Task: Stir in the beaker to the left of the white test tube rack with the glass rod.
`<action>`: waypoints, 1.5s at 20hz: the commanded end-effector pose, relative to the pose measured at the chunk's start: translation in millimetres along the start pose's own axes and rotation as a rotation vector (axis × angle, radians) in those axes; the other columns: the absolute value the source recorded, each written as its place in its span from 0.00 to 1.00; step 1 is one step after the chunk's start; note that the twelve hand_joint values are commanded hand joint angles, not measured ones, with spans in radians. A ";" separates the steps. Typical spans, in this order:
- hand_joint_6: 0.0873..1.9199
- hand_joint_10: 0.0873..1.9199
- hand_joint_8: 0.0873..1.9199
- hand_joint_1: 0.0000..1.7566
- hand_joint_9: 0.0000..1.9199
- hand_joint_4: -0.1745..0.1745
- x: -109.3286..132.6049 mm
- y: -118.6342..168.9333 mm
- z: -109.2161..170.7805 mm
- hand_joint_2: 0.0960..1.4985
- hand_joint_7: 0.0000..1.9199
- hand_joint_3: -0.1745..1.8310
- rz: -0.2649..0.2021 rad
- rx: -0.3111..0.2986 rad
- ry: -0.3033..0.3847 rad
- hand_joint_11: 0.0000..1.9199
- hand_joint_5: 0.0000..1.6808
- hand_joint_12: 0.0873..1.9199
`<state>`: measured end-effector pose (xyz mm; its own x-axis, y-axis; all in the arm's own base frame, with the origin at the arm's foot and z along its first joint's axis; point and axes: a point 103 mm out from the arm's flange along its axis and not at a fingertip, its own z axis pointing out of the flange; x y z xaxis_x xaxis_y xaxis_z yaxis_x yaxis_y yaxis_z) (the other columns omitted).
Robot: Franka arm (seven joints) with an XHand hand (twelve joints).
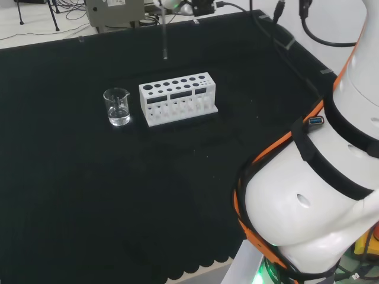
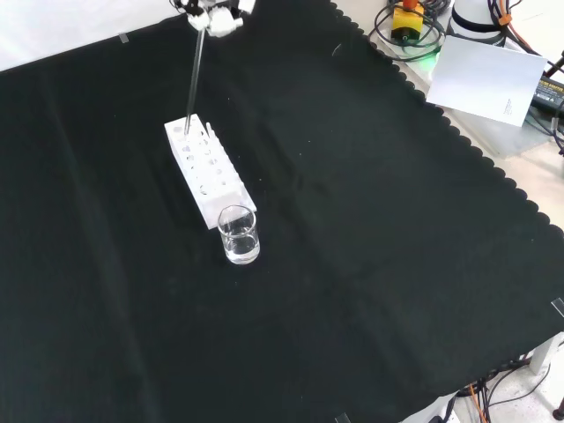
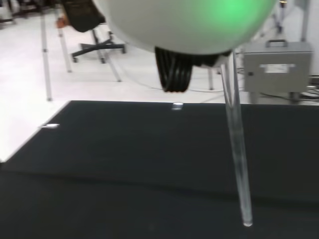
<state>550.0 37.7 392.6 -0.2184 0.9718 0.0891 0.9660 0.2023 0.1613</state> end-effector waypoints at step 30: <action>0.34 0.51 0.63 0.75 0.86 0.00 90.3 40.9 25.7 0.27 0.63 0.63 -0.262 0.045 0.072 0.89 0.75 0.40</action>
<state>568.8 124.6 403.2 -0.4377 0.8912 0.1189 0.8927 0.4150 0.1757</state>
